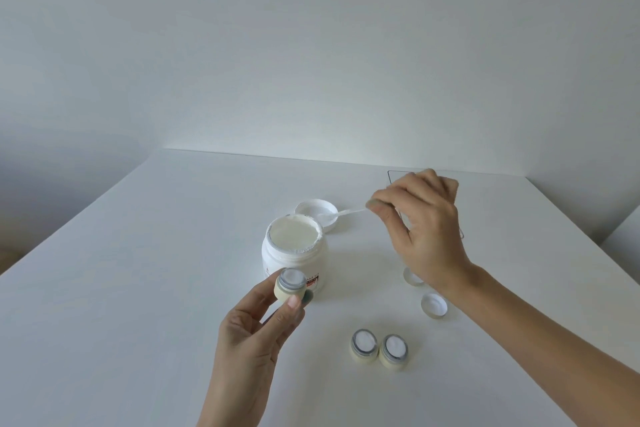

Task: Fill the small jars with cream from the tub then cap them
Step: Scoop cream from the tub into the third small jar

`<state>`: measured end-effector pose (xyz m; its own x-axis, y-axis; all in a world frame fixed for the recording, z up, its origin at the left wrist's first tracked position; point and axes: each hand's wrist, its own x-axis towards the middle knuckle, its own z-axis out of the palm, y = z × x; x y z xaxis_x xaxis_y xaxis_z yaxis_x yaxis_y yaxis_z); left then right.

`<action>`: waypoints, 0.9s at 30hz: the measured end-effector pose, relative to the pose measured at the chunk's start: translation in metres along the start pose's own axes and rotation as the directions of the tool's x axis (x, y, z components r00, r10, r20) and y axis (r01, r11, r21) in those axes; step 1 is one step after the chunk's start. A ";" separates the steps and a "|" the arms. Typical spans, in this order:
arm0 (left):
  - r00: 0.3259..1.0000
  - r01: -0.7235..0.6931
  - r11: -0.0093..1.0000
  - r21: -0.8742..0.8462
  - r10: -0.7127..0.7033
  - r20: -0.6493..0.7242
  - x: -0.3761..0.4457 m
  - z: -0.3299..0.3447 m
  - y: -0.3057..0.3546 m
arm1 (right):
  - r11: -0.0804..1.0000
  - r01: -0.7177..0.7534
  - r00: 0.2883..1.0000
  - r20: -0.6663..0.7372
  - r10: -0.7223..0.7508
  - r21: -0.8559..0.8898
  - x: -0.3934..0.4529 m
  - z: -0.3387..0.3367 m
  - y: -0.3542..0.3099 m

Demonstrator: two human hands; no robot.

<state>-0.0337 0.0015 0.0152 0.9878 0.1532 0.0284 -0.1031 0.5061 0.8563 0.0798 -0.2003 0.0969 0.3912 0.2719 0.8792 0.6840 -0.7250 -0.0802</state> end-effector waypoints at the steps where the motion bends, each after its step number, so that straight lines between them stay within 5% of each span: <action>1: 1.000 -0.001 1.000 0.003 0.001 0.003 0.000 0.000 0.000 | 0.990 -0.123 0.992 0.049 0.120 0.065 -0.001 0.002 -0.003; 6: 1.000 -0.009 1.000 0.003 0.009 0.012 -0.001 0.000 0.001 | 0.719 -0.617 0.782 0.353 0.514 0.320 -0.008 0.006 -0.009; 10: 1.000 -0.007 1.000 -0.002 0.007 0.020 -0.002 0.002 0.002 | 0.562 -0.739 0.671 0.474 0.570 0.370 -0.018 0.002 -0.019; 14: 1.000 0.005 0.998 -0.059 -0.005 0.011 -0.002 0.006 0.001 | 0.551 -0.697 0.715 0.495 0.493 0.459 -0.024 -0.005 -0.035; 19: 0.999 0.014 1.000 -0.016 -0.013 0.050 -0.004 0.009 0.000 | 0.670 -0.582 0.803 0.458 0.382 0.461 -0.016 -0.014 -0.047; 27: 0.996 -0.002 0.995 0.101 -0.007 0.086 -0.005 0.010 0.003 | 0.712 -0.588 0.777 0.511 0.367 0.383 -0.011 -0.015 -0.053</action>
<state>-0.0374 -0.0066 0.0227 0.9949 0.0759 0.0671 -0.0928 0.4179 0.9038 0.0301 -0.1743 0.0986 0.8699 0.2686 0.4138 0.4927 -0.4343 -0.7540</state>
